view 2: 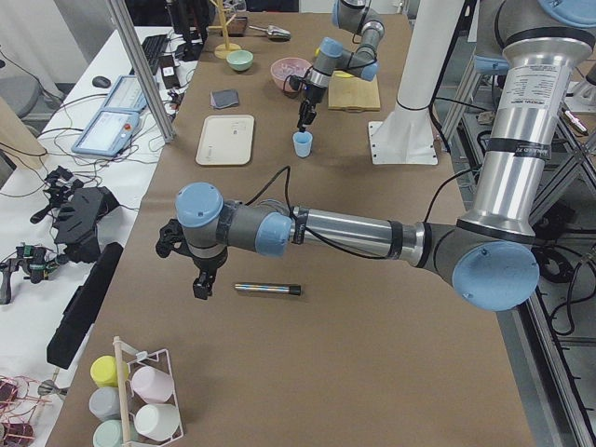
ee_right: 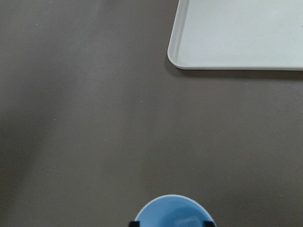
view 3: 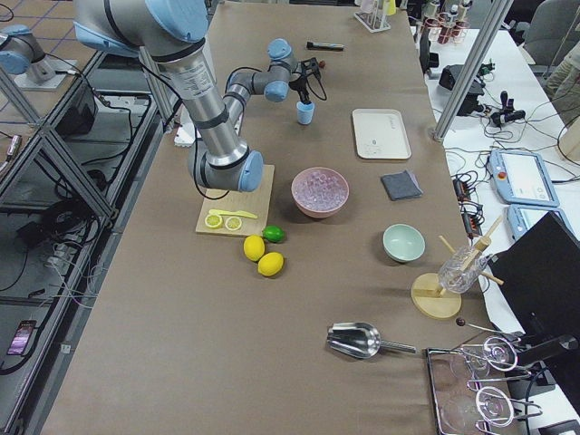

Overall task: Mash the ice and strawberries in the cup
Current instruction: 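Tilt the scoop over the blue cup to pour the ice in, then move the empty scoop back over the pink ice bowl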

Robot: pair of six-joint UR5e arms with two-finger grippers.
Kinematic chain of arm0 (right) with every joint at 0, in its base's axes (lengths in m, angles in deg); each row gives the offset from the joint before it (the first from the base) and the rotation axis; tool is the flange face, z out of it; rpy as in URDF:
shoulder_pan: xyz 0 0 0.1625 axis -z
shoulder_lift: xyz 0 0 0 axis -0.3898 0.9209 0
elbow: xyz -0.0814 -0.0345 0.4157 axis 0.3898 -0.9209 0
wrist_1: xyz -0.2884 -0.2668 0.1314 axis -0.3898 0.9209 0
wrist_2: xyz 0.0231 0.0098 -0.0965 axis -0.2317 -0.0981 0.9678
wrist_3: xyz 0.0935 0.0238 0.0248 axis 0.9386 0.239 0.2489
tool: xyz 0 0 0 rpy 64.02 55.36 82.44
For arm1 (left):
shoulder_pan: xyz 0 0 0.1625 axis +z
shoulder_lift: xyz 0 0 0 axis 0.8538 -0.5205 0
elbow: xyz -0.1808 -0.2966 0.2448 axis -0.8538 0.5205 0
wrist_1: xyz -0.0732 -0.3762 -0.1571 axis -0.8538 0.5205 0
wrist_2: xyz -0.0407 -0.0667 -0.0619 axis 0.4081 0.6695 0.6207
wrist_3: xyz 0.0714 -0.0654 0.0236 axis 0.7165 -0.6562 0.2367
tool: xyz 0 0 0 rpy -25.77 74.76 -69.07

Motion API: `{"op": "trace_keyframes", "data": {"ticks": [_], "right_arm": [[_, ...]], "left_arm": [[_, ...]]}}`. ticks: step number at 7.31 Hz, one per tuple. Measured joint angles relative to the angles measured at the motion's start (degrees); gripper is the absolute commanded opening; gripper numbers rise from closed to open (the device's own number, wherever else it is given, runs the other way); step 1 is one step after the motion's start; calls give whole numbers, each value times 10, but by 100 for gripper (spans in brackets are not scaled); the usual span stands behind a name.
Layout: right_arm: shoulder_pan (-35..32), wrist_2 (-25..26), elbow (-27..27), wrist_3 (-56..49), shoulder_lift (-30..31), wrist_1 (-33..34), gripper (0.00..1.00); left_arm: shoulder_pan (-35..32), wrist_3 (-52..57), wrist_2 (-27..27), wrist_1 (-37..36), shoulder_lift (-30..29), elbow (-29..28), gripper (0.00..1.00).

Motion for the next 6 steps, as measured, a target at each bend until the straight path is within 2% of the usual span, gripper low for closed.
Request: {"op": "trace_keyframes", "data": {"ticks": [2,3,4,6], "right_arm": [[-5,-16,9,0,-1,10,99],[-29,-46,27,-2,-1,41,99],[-75,-97,47,-8,0,84,99],[-193,-233,64,-58,12,164,99]], "left_arm": [[-1,0,0,0,0,0,98],[-2,0,0,0,0,1,98],[-3,0,1,0,0,3,98],[-7,1,1,0,1,8,98]]}}
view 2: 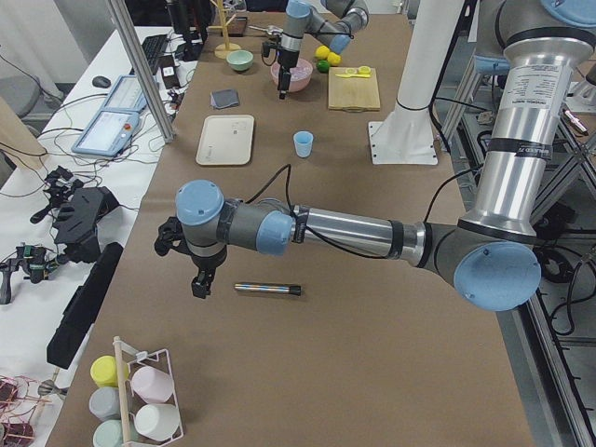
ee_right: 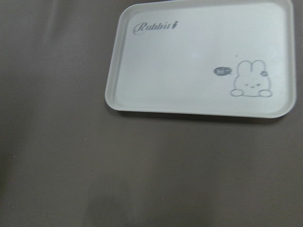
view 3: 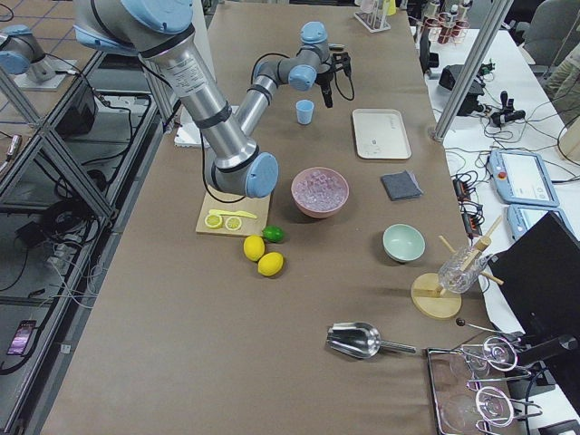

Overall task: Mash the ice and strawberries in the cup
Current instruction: 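Move the empty scoop back over the pink ice bowl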

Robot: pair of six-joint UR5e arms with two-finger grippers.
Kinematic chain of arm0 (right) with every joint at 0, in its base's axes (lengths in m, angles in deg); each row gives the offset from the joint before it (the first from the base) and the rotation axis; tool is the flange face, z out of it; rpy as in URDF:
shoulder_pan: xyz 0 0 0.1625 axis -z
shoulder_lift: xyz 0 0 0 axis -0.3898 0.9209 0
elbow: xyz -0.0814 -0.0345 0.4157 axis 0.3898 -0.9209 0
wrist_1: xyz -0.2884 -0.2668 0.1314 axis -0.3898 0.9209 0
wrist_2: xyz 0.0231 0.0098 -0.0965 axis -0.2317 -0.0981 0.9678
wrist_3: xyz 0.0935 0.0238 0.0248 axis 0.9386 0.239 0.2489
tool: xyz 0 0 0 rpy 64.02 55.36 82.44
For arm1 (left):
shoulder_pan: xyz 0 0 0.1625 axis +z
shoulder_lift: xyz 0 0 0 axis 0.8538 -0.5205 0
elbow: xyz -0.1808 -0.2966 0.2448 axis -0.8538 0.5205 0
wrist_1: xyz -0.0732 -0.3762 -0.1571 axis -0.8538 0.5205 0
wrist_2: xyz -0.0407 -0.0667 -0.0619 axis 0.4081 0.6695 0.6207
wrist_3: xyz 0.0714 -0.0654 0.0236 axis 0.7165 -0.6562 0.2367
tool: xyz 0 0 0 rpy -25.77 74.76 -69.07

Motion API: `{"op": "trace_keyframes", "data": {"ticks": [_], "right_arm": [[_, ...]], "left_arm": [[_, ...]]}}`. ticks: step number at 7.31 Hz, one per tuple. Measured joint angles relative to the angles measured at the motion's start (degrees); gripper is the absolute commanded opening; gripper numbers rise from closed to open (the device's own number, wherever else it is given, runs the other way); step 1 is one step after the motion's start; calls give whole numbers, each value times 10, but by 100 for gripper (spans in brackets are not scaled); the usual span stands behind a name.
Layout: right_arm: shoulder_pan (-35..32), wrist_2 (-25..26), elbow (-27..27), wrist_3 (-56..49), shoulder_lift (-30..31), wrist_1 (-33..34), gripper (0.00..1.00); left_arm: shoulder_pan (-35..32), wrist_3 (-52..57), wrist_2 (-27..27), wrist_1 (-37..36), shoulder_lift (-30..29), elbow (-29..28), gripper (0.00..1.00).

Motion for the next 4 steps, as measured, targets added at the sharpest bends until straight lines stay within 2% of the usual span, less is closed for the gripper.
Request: {"op": "trace_keyframes", "data": {"ticks": [1,2,4], "right_arm": [[-49,-49,10,-48,15,51,99],[-84,-72,25,-95,42,93,99],[-118,-83,48,-148,120,128,99]], "left_arm": [[0,0,0,0,2,5,98],[0,1,0,0,2,8,98],[1,1,0,2,-1,10,98]]}}
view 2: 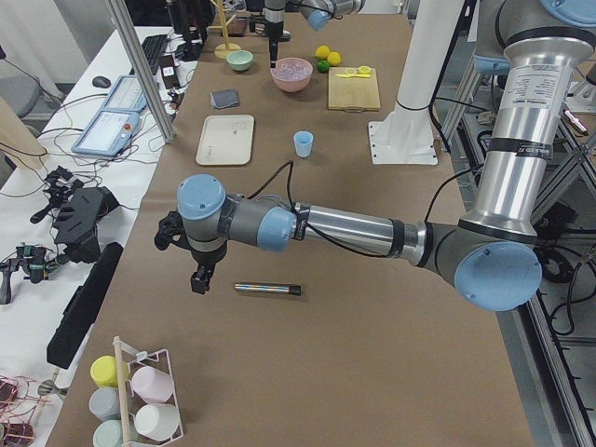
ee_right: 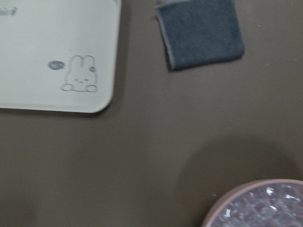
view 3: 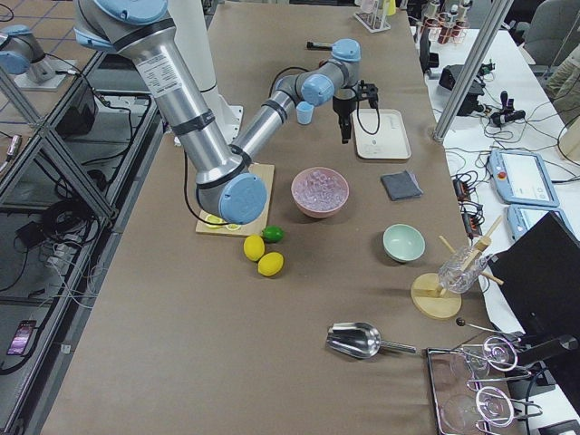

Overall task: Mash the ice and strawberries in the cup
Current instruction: 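Move the empty scoop back over the pink ice bowl, then lower the scoop into the ice cubes in the pink bowl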

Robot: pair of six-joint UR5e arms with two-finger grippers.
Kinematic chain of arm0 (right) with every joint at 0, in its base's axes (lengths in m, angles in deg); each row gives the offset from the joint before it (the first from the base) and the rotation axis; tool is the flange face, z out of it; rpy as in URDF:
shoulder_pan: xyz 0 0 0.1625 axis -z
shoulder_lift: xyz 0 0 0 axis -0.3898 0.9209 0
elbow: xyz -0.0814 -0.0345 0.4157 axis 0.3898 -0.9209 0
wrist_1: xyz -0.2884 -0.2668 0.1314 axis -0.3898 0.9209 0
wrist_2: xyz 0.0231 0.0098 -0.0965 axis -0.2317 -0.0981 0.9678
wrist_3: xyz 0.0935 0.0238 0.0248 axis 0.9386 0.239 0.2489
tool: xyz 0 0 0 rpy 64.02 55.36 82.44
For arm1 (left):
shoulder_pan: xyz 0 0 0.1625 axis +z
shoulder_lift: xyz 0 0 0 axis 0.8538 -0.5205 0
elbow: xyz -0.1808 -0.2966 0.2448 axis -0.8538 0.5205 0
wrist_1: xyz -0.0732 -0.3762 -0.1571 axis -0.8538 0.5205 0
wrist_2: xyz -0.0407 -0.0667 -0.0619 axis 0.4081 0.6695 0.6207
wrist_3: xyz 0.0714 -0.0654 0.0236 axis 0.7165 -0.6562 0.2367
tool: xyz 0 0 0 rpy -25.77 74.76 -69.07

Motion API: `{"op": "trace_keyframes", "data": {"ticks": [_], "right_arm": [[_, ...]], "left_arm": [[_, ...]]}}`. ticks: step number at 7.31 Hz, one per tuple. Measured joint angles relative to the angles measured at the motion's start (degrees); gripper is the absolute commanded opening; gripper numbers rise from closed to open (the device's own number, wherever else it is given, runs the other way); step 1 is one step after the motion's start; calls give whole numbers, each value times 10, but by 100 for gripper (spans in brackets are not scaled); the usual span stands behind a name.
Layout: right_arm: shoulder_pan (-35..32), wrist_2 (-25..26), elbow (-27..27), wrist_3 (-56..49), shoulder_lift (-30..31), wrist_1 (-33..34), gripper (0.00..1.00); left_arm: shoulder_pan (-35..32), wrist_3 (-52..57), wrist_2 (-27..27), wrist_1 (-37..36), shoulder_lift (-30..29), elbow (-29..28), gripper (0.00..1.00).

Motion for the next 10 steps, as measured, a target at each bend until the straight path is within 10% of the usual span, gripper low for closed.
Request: {"op": "trace_keyframes", "data": {"ticks": [4,6,10], "right_arm": [[-13,12,5,-132,73,35,98],[-11,16,2,-141,95,33,71],[-5,-16,-11,-128,115,-37,81]], "left_arm": [[6,-1,-1,18,-1,0,98],[6,-1,-1,24,-1,0,98],[9,-4,-1,32,-9,-5,98]]}}
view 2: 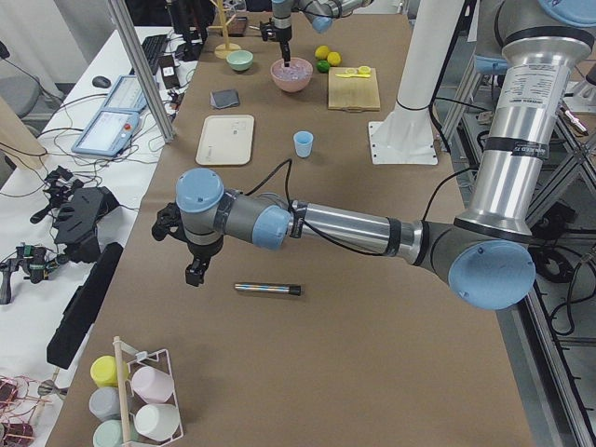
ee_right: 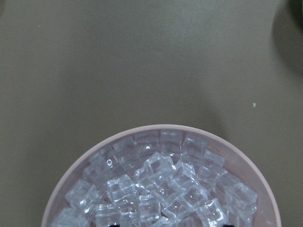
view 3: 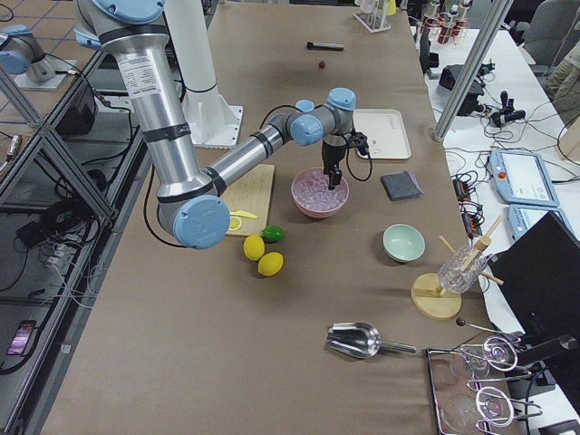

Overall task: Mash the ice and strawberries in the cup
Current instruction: 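Lower the scoop into the ice cubes in the pink bowl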

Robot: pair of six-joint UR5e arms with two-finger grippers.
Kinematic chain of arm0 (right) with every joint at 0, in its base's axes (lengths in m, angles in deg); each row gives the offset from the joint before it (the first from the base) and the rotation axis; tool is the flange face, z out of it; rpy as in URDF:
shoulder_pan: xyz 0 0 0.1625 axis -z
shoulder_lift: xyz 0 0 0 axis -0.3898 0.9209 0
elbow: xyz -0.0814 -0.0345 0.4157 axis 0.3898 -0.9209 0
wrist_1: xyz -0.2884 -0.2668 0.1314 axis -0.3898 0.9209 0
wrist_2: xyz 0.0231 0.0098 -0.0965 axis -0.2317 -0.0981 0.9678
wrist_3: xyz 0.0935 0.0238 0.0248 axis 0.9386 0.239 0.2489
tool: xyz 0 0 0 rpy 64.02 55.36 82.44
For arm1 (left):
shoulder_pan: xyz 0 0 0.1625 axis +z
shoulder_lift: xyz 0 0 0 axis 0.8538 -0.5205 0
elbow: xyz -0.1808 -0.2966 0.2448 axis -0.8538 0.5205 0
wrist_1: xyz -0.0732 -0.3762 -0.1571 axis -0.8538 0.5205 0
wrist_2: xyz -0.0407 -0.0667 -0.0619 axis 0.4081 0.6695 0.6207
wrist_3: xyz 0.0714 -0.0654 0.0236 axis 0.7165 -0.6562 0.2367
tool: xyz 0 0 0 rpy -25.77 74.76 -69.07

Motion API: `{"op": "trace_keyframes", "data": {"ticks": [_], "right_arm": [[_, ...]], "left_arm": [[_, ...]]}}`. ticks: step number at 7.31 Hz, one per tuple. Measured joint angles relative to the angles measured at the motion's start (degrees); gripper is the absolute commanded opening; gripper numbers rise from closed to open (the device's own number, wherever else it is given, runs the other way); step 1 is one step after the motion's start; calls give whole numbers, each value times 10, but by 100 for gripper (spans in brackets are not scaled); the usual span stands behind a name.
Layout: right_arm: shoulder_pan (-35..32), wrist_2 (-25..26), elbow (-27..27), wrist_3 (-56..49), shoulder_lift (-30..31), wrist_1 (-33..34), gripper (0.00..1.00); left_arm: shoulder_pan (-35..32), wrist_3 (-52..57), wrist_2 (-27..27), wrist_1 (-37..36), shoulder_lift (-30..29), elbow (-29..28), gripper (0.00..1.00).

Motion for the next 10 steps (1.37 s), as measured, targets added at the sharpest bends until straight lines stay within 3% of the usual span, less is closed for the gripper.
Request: {"op": "trace_keyframes", "data": {"ticks": [4,6,8,10], "right_arm": [[3,-26,-9,39,11,-69,75],[9,-40,-18,97,22,-147,77],[9,-45,-18,197,42,-185,77],[6,-31,10,370,68,-190,82]], "left_arm": [[0,0,0,0,-2,2,98],[0,0,-1,1,-3,3,98],[0,0,-1,0,-5,4,98],[0,0,-4,1,-10,5,98]]}}
